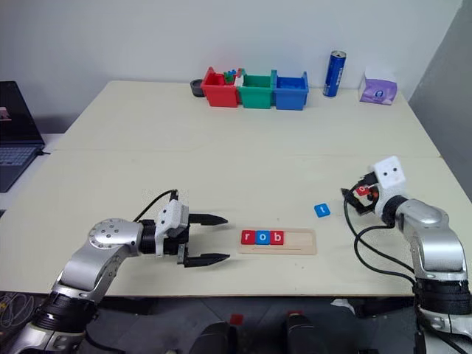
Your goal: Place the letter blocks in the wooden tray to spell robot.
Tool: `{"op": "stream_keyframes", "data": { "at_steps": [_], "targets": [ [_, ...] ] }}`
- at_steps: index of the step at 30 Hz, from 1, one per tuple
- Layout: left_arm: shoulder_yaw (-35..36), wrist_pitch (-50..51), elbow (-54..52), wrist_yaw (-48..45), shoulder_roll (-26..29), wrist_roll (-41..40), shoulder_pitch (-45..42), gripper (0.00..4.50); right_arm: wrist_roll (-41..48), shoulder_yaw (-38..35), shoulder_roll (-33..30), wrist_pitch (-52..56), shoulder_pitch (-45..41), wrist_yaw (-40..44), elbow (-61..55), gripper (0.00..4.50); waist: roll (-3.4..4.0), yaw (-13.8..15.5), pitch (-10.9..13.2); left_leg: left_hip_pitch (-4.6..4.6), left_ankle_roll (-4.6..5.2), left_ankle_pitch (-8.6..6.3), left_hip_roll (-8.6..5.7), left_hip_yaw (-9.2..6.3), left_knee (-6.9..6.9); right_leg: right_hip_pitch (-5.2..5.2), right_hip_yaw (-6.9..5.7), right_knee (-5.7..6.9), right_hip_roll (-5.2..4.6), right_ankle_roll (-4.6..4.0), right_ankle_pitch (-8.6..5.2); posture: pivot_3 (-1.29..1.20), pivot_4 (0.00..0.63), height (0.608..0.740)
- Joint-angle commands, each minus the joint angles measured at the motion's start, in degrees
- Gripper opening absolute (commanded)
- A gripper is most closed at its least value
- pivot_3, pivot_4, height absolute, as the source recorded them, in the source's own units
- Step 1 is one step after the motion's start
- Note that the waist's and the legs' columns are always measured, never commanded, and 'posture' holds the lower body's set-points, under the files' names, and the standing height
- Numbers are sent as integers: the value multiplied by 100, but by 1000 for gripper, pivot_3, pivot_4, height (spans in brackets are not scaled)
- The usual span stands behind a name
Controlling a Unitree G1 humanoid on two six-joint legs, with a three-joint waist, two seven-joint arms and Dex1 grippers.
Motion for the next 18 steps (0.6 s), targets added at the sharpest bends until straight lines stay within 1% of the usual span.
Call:
{"op": "stream_keyframes", "data": {
  "at_steps": [1, 7, 11, 16, 18],
  "targets": [
    [116, -14, 5, 35, -51, -76, -202, 4500, -69, -7, -92, -449, -423, 31, 841, 4465, 0, -9, 0, 0, 0, 0, -1, 1, 0, 0, 1, 0, 2, 0, 0, 0, 150, 740],
    [141, 33, -85, 4, 23, -85, -170, 4500, -224, 307, -185, -1164, -1106, 467, 2663, 4465, 1, -24, 1, 4, 1, 0, 0, 4, -8, -1, 5, -2, 4, -2, 1, 0, 150, 740],
    [162, 33, -144, 0, 93, -70, -104, 4500, -397, 495, -167, -1634, -1603, 534, 3868, 4465, 2, -26, 1, 2, 0, 0, 1, 5, -8, -1, 6, -2, 0, -2, 1, 0, 150, 740],
    [180, 38, -210, 26, 158, -61, -28, 4500, -397, 502, -96, -1639, -2065, 594, 4952, 4465, 1, -50, 1, 6, 0, 0, 1, 5, -4, 4, 8, -1, -1, -3, 2, 0, 150, 740],
    [203, 35, -230, 33, 194, -50, 18, 4500, -407, 510, -100, -1542, -2142, 572, 5118, 4095, 1, -54, 0, 11, 0, 0, 2, 5, -4, 8, 9, -1, -1, -3, 2, 0, 150, 740]
  ]
}}
